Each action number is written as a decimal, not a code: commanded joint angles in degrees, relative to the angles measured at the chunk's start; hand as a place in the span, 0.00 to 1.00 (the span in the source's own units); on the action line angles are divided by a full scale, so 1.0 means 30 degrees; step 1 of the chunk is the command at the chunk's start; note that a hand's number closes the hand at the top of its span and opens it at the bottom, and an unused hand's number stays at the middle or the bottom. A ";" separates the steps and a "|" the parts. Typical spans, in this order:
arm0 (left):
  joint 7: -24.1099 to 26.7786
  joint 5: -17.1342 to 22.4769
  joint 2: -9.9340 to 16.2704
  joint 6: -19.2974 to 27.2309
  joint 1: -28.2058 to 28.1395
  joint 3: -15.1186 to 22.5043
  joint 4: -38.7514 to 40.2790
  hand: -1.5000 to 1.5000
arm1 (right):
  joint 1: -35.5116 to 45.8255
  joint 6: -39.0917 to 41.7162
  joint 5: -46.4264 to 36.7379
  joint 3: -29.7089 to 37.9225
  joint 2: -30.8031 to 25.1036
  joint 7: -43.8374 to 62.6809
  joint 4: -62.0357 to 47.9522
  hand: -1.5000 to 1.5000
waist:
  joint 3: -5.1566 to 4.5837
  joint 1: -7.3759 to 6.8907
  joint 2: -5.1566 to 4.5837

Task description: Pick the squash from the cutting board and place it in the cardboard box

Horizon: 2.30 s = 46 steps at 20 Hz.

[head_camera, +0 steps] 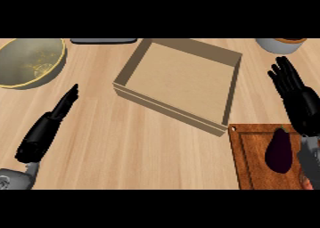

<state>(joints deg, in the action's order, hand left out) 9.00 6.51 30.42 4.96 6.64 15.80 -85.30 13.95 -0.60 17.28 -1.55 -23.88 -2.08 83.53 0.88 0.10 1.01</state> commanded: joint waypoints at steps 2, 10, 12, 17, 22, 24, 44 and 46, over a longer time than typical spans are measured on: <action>0.0963 -0.0110 0.0223 -0.0253 0.0250 -0.0873 0.0362 0.50 | -0.1100 0.3793 0.2648 0.2819 -0.3516 -0.0269 0.2673 0.00 | -0.0303 0.0484 -0.0221; -0.0535 0.0682 0.0199 -0.0531 0.0878 -0.1045 -0.1038 0.50 | -0.3870 1.2095 0.2932 0.8885 -1.0420 -0.6838 -0.0946 0.00 | -0.0188 0.1044 -0.0279; -0.0654 0.0385 -0.0097 -0.0233 0.0279 -0.0623 -0.1717 0.50 | -0.5129 1.3102 0.0964 0.9477 -1.0243 -1.0385 -0.1428 0.00 | -0.0171 0.0745 -0.0244; -0.0981 0.0400 -0.0308 -0.0757 0.1157 -0.0389 -0.1457 0.50 | -0.6147 1.2470 -0.4178 0.9153 -1.0962 -1.6236 -0.0933 0.00 | -0.0163 0.0501 -0.0321; -0.0932 0.0899 -0.0149 -0.1270 0.1289 -0.1001 -0.1282 0.50 | -0.8301 1.0323 -0.7389 0.8404 -1.2715 -1.8104 0.0152 0.00 | -0.0243 0.0389 -0.0302; -0.0855 0.0044 -0.0511 -0.0653 0.1277 -0.0556 -0.1142 0.50 | -0.8853 0.9491 -0.8745 0.8300 -1.4020 -1.8548 0.0346 0.00 | -0.0247 0.0413 -0.0323; -0.0967 -0.1078 -0.1763 -0.1563 0.2449 -0.1480 0.0075 0.50 | -1.6678 0.7704 -1.7926 0.8206 -1.0459 -1.2246 1.2111 0.00 | -0.0304 0.0336 -0.0318; -0.3280 -0.0839 -0.1569 -0.1504 0.2233 -0.1388 -0.2523 0.50 | -1.6851 0.9061 -1.7669 0.9028 -1.0378 -1.1655 1.3012 0.00 | -0.0298 0.0236 -0.0265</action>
<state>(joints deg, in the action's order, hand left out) 4.92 4.59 26.86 0.20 11.28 11.13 -88.89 -35.37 22.80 -33.23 24.59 -57.47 -39.31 118.90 -0.05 1.23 0.23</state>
